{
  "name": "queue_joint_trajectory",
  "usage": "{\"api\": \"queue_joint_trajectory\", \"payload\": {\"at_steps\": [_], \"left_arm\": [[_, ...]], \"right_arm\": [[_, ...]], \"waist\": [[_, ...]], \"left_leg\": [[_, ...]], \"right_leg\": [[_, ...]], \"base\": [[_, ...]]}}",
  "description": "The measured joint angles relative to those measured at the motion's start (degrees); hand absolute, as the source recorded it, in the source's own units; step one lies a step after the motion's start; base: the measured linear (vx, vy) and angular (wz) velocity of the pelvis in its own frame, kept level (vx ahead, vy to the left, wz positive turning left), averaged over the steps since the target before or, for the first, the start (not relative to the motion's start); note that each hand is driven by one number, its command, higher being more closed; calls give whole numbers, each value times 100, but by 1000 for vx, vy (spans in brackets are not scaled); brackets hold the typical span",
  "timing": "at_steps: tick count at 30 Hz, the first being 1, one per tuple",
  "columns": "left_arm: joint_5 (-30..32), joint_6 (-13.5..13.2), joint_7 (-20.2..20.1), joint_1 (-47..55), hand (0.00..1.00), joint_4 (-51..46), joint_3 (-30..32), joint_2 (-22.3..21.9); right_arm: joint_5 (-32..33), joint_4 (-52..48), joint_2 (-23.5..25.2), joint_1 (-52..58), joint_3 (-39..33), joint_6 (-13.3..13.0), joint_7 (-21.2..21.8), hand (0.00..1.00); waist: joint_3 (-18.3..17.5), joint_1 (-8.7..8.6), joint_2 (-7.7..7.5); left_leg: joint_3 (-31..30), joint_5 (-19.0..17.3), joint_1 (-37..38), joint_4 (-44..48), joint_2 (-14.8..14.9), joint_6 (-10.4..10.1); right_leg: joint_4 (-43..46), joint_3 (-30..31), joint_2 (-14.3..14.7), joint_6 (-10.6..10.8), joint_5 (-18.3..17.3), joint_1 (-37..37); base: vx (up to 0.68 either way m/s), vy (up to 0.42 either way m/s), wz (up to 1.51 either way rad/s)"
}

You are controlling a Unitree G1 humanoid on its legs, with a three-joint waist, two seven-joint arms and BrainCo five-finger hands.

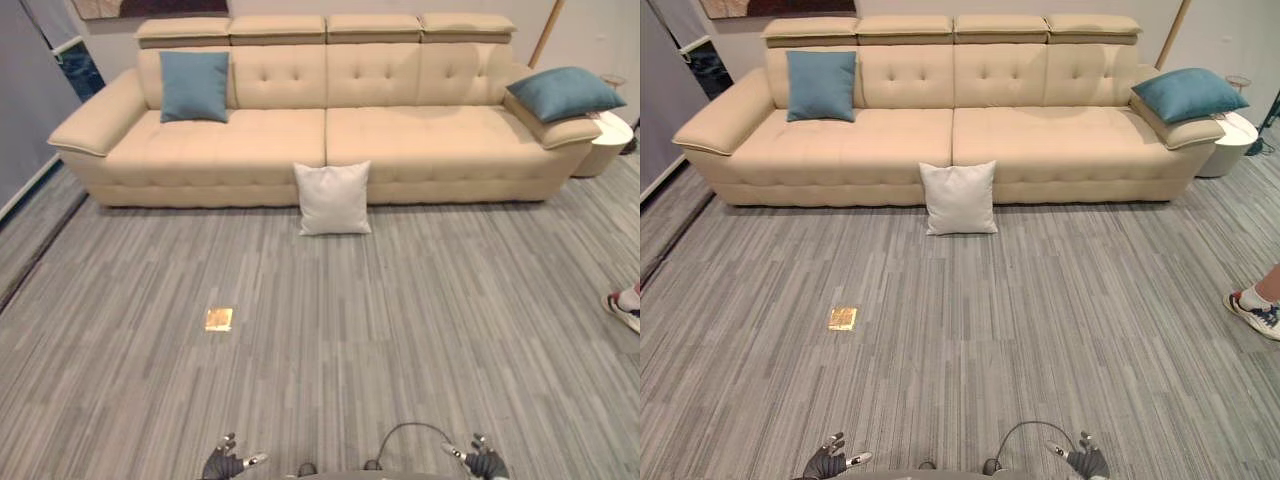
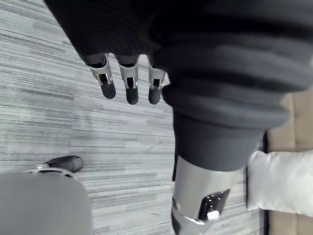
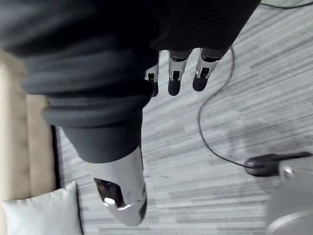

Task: Pick up cushions and gather them together orderly.

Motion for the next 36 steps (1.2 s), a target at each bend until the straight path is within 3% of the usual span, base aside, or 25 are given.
{"api": "queue_joint_trajectory", "payload": {"at_steps": [4,11,18,20,22,23,25,28,29,30,32,33,34,35,36], "left_arm": [[-2,-39,-17,1,0,-258,27,118],[-8,-90,-113,12,0,-474,165,121],[-217,-92,-101,13,0,-1021,166,51],[-269,-93,-100,21,0,-1161,163,-35],[-385,-91,-101,27,0,-1248,154,-142],[-386,-90,-100,25,0,-1266,152,-149],[-393,-88,-74,4,0,-1326,104,-32],[-402,-84,32,-129,0,-1323,80,63],[-416,-86,34,-198,0,-1322,77,67],[-489,-92,48,-326,0,-1317,24,81],[-508,-107,76,-461,0,-1309,-72,95],[-507,-110,121,-450,0,-1297,-95,95],[-506,-110,139,-437,0,-1279,-93,75],[-504,-110,133,-457,0,-1231,-95,33],[-504,-116,135,-489,0,-1165,-90,32]], "right_arm": [[-354,-362,-138,-40,14,-90,35,0],[-550,-511,-263,-41,224,-94,154,0],[-540,-494,-303,-314,304,-73,143,0],[-533,-477,-302,-393,305,-70,139,0],[-464,-459,-283,-422,331,-69,135,0],[-445,-456,-275,-423,361,-67,134,0],[-297,-453,-120,-415,518,-51,127,0],[-240,-456,-69,-439,695,-3,131,0],[-221,-457,-73,-459,695,0,129,0],[-139,-458,-77,-491,698,-3,121,0],[-105,-461,-84,-547,702,-2,116,0],[-101,-480,-85,-529,724,-3,92,0],[-99,-482,-86,-460,730,-1,69,0],[-99,-486,-93,-510,727,10,22,0],[-101,-542,-58,-582,732,8,17,0]], "waist": [[64,-28,15],[93,-32,61],[251,-11,142],[334,-11,156],[377,26,153],[400,29,148],[519,-17,93],[714,-49,53],[765,-54,63],[843,-88,173],[928,-206,163],[902,-261,52],[894,-313,35],[899,-339,127],[898,-366,127]], "left_leg": [[60,-9,154,-3,1,-13],[77,-267,153,270,53,-235],[246,-862,-386,963,116,60],[270,-1073,-504,1240,125,86],[346,-1437,-617,1596,103,165],[353,-1516,-604,1633,103,189],[261,-1648,-335,1638,51,271],[183,-1760,53,1586,143,228],[144,-1776,141,1541,196,200],[38,-1775,296,1393,285,174],[-133,-1752,617,1100,383,-23],[-254,-1836,850,1026,403,-224],[-317,-1910,999,1044,454,-353],[-356,-1884,1019,1192,606,-532],[-404,-1681,851,1647,656,-877]], "right_leg": [[-49,1,0,5,-3,156],[38,33,-16,140,-95,217],[409,74,-42,120,-416,-244],[847,86,-90,176,-658,-446],[1963,100,-228,479,-1122,-923],[2331,64,-256,523,-1156,-1092],[3975,-289,-507,512,-1252,-1831],[3878,-705,-603,457,-1435,-2300],[3684,-764,-576,439,-1422,-2383],[3128,-892,-510,380,-1271,-2580],[2196,-951,-415,328,-706,-2719],[1942,-855,-424,153,-221,-2803],[2233,-851,-488,-116,295,-2814],[2686,-944,-472,-251,-11,-2904],[2952,-1012,-506,-325,-389,-2907]], "base": [[136,-10,-7],[76,-9,-2],[-18,15,-13],[-24,36,-6],[-4,76,-17],[46,99,-18],[169,70,7],[271,8,16],[358,-46,40],[435,-86,56],[559,-146,64],[584,-191,60],[586,-218,51],[713,-293,40],[588,-256,20]]}}
